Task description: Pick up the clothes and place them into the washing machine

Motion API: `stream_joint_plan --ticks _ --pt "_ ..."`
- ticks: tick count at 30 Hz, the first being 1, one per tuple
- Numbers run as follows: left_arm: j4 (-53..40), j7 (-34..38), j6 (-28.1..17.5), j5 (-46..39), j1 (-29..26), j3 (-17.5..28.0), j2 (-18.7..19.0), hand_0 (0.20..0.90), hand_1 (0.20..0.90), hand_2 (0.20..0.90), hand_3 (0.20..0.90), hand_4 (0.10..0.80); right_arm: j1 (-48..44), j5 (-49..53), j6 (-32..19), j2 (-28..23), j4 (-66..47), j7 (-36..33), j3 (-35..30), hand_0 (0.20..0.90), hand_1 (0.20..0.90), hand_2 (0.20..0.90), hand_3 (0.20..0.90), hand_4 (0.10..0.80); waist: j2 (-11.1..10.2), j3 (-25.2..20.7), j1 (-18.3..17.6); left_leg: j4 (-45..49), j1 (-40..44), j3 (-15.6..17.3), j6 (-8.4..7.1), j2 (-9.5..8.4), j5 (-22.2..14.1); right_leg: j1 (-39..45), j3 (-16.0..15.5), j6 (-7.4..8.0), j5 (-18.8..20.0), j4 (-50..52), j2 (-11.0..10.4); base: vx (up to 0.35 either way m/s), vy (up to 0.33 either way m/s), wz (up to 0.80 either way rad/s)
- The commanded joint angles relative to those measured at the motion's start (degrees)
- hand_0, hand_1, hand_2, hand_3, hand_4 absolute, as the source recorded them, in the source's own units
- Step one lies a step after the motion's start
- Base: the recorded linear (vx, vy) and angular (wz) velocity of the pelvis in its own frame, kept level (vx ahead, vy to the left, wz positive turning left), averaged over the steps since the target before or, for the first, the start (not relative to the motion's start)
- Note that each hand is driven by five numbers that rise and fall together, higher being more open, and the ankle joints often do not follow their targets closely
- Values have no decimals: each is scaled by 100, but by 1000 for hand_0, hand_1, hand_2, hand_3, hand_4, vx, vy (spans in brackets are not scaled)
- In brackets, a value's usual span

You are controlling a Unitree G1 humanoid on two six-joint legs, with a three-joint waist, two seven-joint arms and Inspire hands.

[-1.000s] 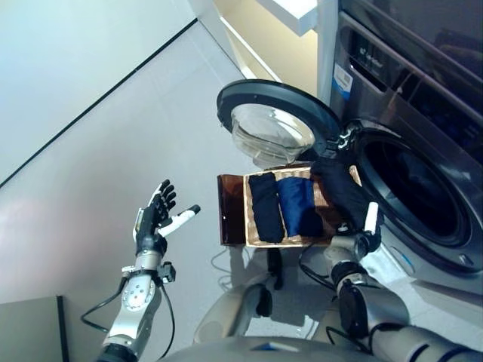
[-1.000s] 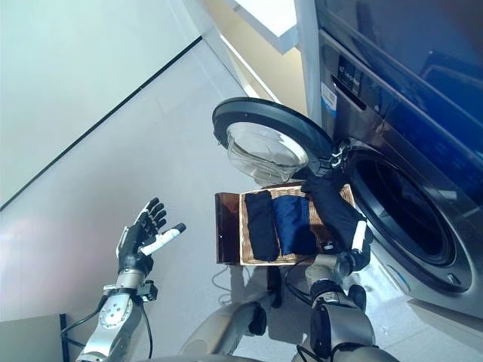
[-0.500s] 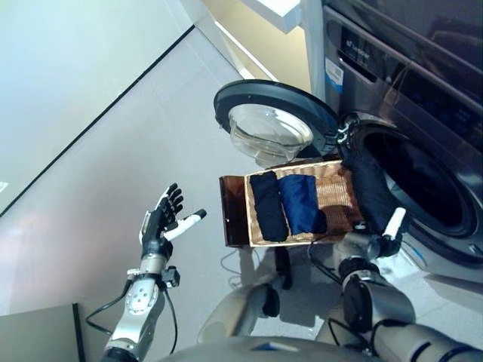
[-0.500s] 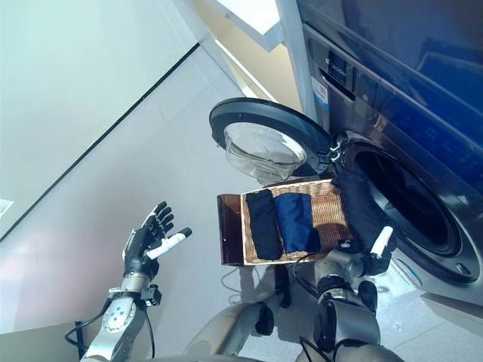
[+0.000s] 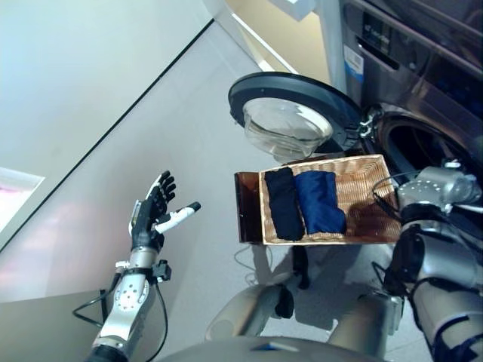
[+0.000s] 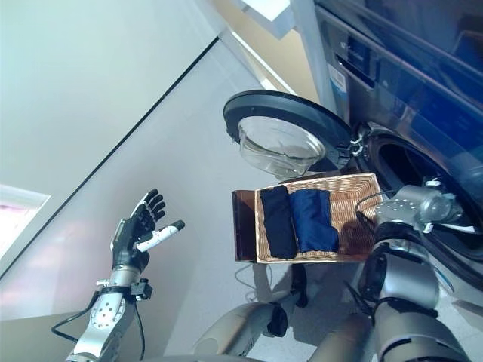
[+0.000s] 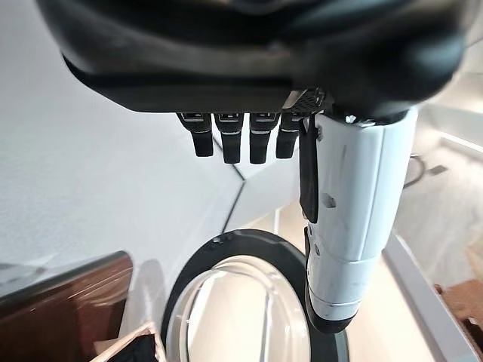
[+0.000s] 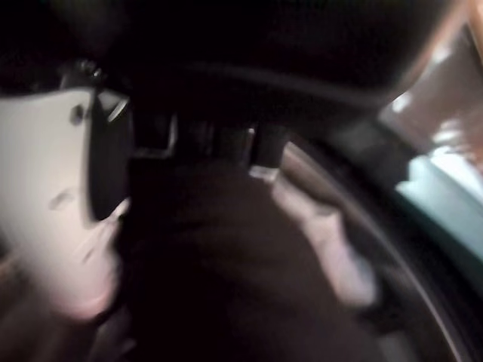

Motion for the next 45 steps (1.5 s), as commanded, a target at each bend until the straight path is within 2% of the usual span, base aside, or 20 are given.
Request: stream_joint_plan --ticks 1,11,15,16,18,20,21,22,24,25,26,28,31,32,33,35,36,41,42,45 --pt "-417 258 -531 -88 -258 732 21 900 900 900 900 800 -744 -582 -187 -813 -824 724 943 900 900 900 900 800 28 -258 21 839 -713 -355 -444 148 -793 237 -253 -763 -11 -574 185 -23 9 -5" --pt "-441 138 -548 -176 -154 806 -156 900 900 900 900 800 -310 -477 -176 -301 -692 913 840 900 900 900 900 800 -80 -256 -27 856 -719 -349 -441 169 -835 248 -266 -780 -59 -549 209 -3 -1 -1" --pt "-382 133 -512 -191 -157 777 -177 900 900 900 900 800 -103 -556 105 -78 -318 1033 1077 900 900 900 900 800 -190 -209 -50 859 -722 -354 -445 189 -819 295 -297 -784 -19 -605 239 -25 -14 0" --pt "-374 118 -475 -170 -131 747 -182 900 900 900 900 800 92 -882 502 40 119 1042 1365 900 900 900 900 800 -310 -157 -66 871 -724 -362 -444 220 -810 333 -320 -789 10 -635 269 -21 -32 -4" --pt "-372 105 -453 -150 -121 746 -180 900 900 900 900 800 153 -974 648 114 286 1051 1523 900 900 900 900 800 -373 -116 -94 892 -730 -365 -444 245 -808 353 -337 -797 24 -641 287 -27 -43 -5" --pt "-293 116 -396 -75 -82 750 -191 900 900 900 900 800 393 -1379 960 372 597 1057 1855 900 900 900 900 800 -540 -17 -148 926 -721 -365 -451 293 -798 410 -372 -820 47 -665 346 -44 -63 -1" --pt "-278 98 -358 -41 -73 765 -209 900 900 900 900 800 649 -1699 1195 669 660 1147 2208 900 900 900 900 800 -707 80 -196 951 -716 -379 -458 341 -782 434 -411 -837 76 -679 389 -56 -83 -1" --pt "-192 90 -330 3 -55 775 -226 900 900 900 900 800 772 -1822 1267 801 679 1168 2313 900 900 900 900 800 -801 118 -228 960 -711 -403 -463 357 -778 476 -440 -843 85 -707 401 -46 -63 -1" --pt "-190 89 -332 4 -51 779 -223 900 900 900 900 800 776 -1827 1267 810 672 1161 2314 900 900 900 900 800 -803 121 -239 959 -705 -409 -464 355 -777 488 -447 -843 85 -713 399 -12 -25 -4" --pt "-16 40 -289 -9 -13 786 -296 900 900 900 900 800 997 -2191 1465 1085 780 1219 2623 900 900 900 900 800 -991 178 -254 973 -692 -448 -477 402 -754 556 -524 -866 92 -748 435 -16 -23 -3" --pt "-13 37 -292 -11 -10 791 -294 900 900 900 900 800 999 -2195 1466 1092 777 1214 2625 900 900 900 900 800 -992 180 -264 973 -689 -453 -477 401 -754 563 -530 -866 91 -750 433 -20 -55 6" --pt "142 16 -215 86 12 872 -313 900 900 900 900 800 1174 -2593 1642 1394 878 1259 2952 900 900 900 900 800 -1269 258 -280 1018 -687 -543 -494 449 -744 656 -638 -885 101 -788 466 -13 -58 22" --pt "221 16 -186 138 -20 933 -328 900 900 900 900 800 1234 -2634 1661 1567 1005 1256 3006 900 900 900 900 800 -1511 319 -273 1042 -698 -628 -511 482 -747 699 -748 -902 103 -824 495 -21 -45 20" --pt "265 0 -171 190 -47 926 -327 900 900 900 900 800 1210 -2608 1651 1673 1073 1261 3047 900 900 900 900 800 -1651 351 -252 1059 -717 -679 -512 502 -755 722 -810 -909 101 -832 507 -26 -29 8" --pt "266 0 -171 191 -48 928 -325 900 900 900 900 800 1207 -2607 1650 1675 1076 1262 3047 900 900 900 900 800 -1652 352 -255 1060 -718 -681 -512 501 -755 723 -813 -910 100 -832 506 -27 -35 14" --pt "294 14 -135 270 -91 955 -326 900 900 900 900 800 1201 -2625 1642 1785 1091 1259 3114 900 900 900 900 800 -1804 401 -225 1120 -766 -723 -517 520 -766 731 -873 -929 99 -839 527 -30 -45 24" --pt "392 19 -116 296 -148 954 -328 900 900 900 900 800 1178 -2598 1657 1861 1176 1264 3141 900 900 900 900 800 -1949 450 -177 1164 -795 -772 -525 543 -775 763 -957 -939 96 -845 532 -24 -65 19" --pt "264 75 -87 391 -166 1120 -272 900 900 900 900 800 1019 -2625 1663 2000 1254 1203 3256 900 900 900 900 800 -2132 545 -75 1243 -952 -878 -536 549 -792 742 -1091 -954 92 -853 532 5 -33 18" --pt "239 98 -75 418 -178 1163 -275 900 900 900 900 800 930 -2639 1685 2034 1315 1168 3306 900 900 900 900 800 -2228 562 -2 1305 -957 -948 -573 545 -987 775 -1121 -939 -69 -818 543 77 -55 6" --pt "80 172 -89 487 -208 1279 -286 900 900 900 900 800 775 -2653 1713 2046 1423 1105 3358 900 900 900 900 800 -2346 671 131 1384 -1093 -1024 -588 535 -1021 721 -1209 -958 -102 -777 556 33 -30 12"
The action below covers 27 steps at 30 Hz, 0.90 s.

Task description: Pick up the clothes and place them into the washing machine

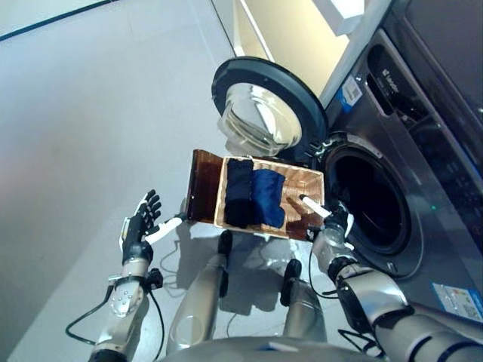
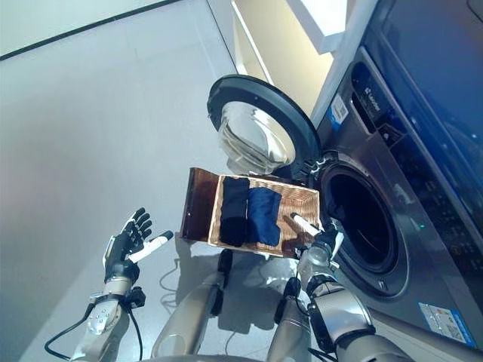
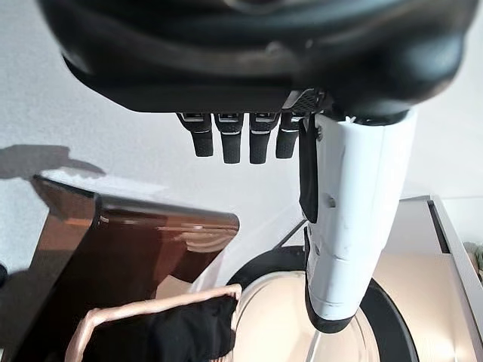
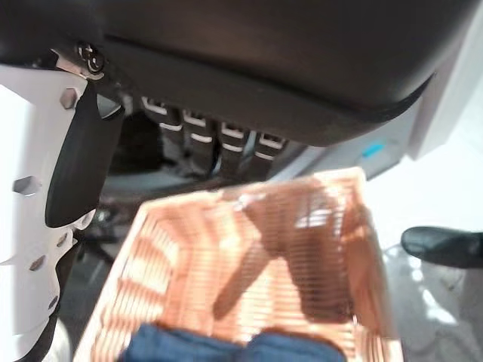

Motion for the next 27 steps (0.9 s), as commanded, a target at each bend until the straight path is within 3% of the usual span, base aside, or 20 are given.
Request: stream_joint_plan --ticks 1,12,19,27 --pt "-786 237 -484 276 -214 619 132 900 900 900 900 800 -483 -191 -273 -148 -188 -221 115 900 900 900 900 800 -164 221 284 767 -663 -34 -323 71 -987 466 -269 -497 79 -1007 133 9 -31 27" --pt "-1541 698 -580 729 -929 666 168 900 900 900 900 800 -974 34 -329 -150 -57 -378 138 900 900 900 900 800 -439 642 576 1705 -1450 -221 -346 29 -1343 -71 -525 -641 -323 -117 163 9 -19 21" --pt "-1902 1047 -658 906 -1321 527 21 900 900 900 900 800 -1426 277 -374 -347 110 -440 109 900 900 900 900 800 -438 887 746 2410 -2001 -312 -270 -15 -1615 -566 -545 -705 -603 555 160 24 18 9" --pt "-2140 1346 -733 1035 -1587 354 -64 900 900 900 900 800 -1677 316 -359 -393 284 -597 118 900 900 900 900 800 -332 1066 826 2597 -2379 -361 -245 -111 -1666 -892 -615 -758 -770 852 118 14 2 11"
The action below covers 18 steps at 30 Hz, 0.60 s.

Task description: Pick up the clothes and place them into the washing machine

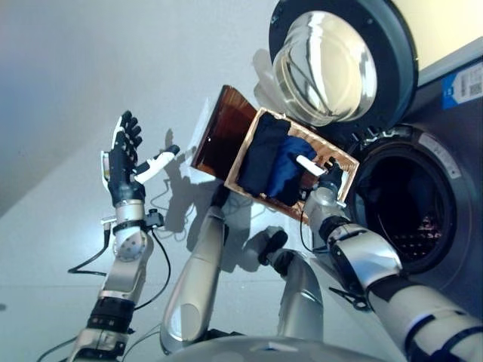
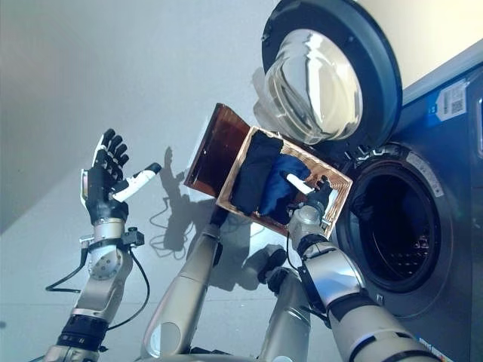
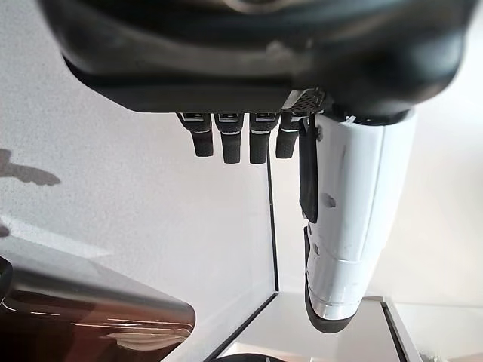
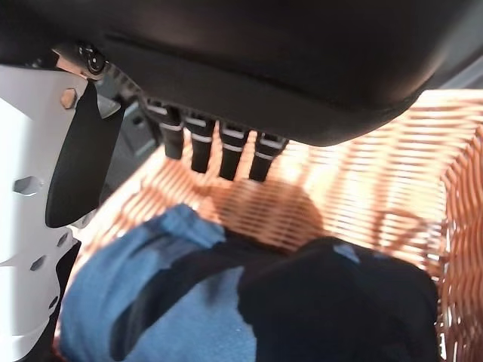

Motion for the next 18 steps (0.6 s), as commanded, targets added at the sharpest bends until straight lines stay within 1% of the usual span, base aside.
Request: stream_joint_plan --ticks 1,9,10,11,12,13,14,15,18 --pt "-1102 309 -727 355 6 39 -77 900 900 900 900 800 -88 69 -336 -390 -61 -332 78 900 900 900 900 800 271 12 221 965 -612 209 -74 -151 -1215 188 37 -427 43 -607 233 5 -4 15" --pt "-1135 521 -741 444 -60 -36 -81 900 900 900 900 800 -104 174 -339 -336 96 -421 -67 900 900 900 900 800 338 45 278 1079 -801 153 -49 -212 -1232 -20 4 -451 -70 -353 203 7 -9 11" --pt "-1134 532 -733 457 -57 -53 -67 900 900 900 900 800 -116 166 -339 -339 116 -429 -78 801 801 801 801 729 342 40 281 1098 -826 146 -43 -222 -1238 -41 -2 -456 -91 -315 198 -11 0 15" --pt "-1155 576 -732 450 -46 -41 -68 900 900 900 900 800 -143 173 -354 -345 124 -450 -106 518 518 518 518 527 375 41 283 1109 -861 146 -41 -238 -1228 -89 -5 -472 -133 -244 199 -7 -4 9" --pt "-1158 579 -730 452 -45 -42 -68 900 900 900 900 800 -143 171 -355 -344 123 -452 -106 472 472 472 472 494 375 39 281 1113 -866 145 -42 -240 -1229 -94 -6 -474 -138 -237 196 -13 11 5" --pt "-1170 616 -744 486 -26 -51 -62 900 900 900 900 800 -162 174 -364 -342 127 -473 -126 381 381 381 381 429 398 34 272 1087 -856 147 -40 -237 -1229 -115 14 -481 -165 -217 194 0 0 0" --pt "-1170 620 -745 491 -25 -54 -63 900 900 900 900 800 -161 174 -364 -342 128 -473 -127 244 244 244 244 331 397 35 273 1085 -854 148 -40 -238 -1229 -115 14 -481 -167 -215 192 0 0 0" --pt "-1181 620 -741 484 -1 -58 -42 900 900 900 900 800 -205 175 -345 -358 127 -487 -119 200 200 200 200 300 409 35 271 1093 -849 157 -40 -235 -1228 -126 16 -483 -166 -200 188 0 0 0" --pt "-1194 659 -752 494 49 -25 -5 900 900 900 900 800 -226 134 -336 -369 128 -489 -97 200 200 200 200 300 430 33 262 1107 -841 164 -34 -231 -1234 -145 29 -481 -161 -181 179 0 0 0"
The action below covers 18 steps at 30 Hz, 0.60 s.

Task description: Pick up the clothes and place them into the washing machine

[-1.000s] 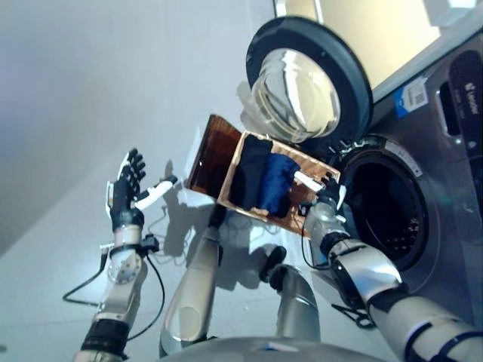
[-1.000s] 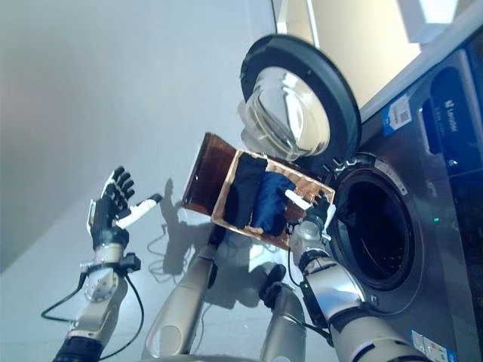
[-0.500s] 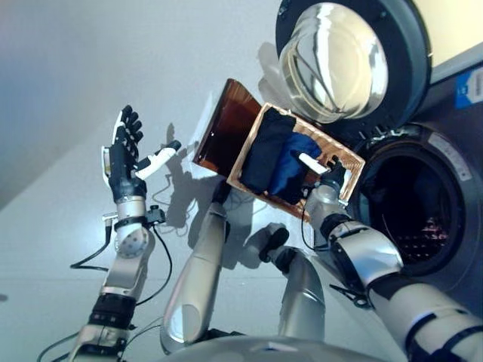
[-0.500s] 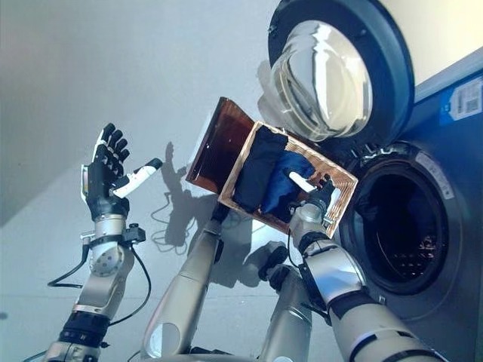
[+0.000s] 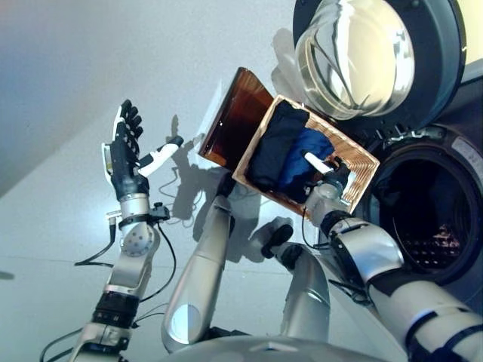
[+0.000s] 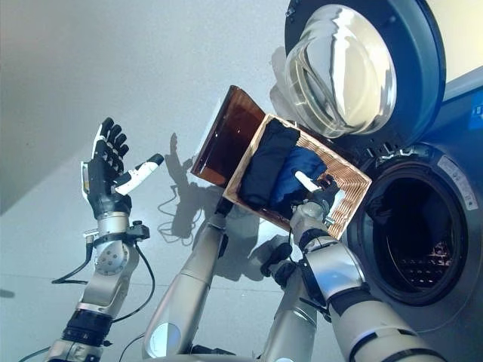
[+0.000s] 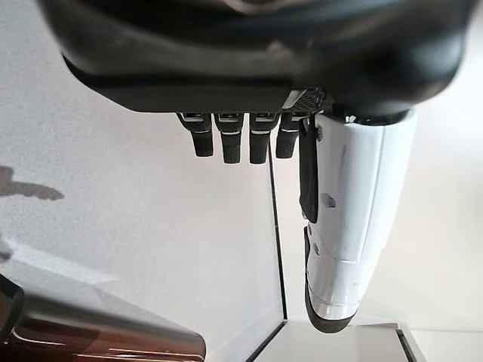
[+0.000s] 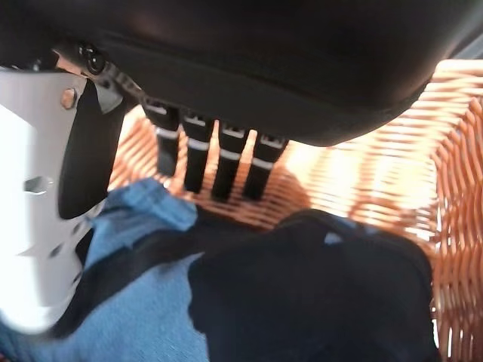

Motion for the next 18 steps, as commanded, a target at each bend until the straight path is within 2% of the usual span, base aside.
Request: stream_joint_plan --ticks 1,12,18 --pt "-976 174 -737 330 132 188 22 900 900 900 900 800 -40 -10 -330 -356 -102 -295 -9 200 200 200 200 300 347 -81 181 854 -488 287 36 -160 -1168 163 146 -354 183 -667 294 0 0 0" --pt "-939 165 -785 265 309 289 79 900 900 900 900 800 -35 -111 -321 -471 -89 -360 -32 200 200 200 200 300 372 -104 172 682 -399 286 32 -164 -1108 251 122 -322 207 -739 279 0 0 0" --pt "-893 138 -799 204 388 278 112 900 900 900 900 800 60 -281 -284 -551 -39 -526 -69 200 200 200 200 300 268 -141 128 612 -303 280 27 -130 -1094 356 106 -296 271 -844 298 0 0 0"
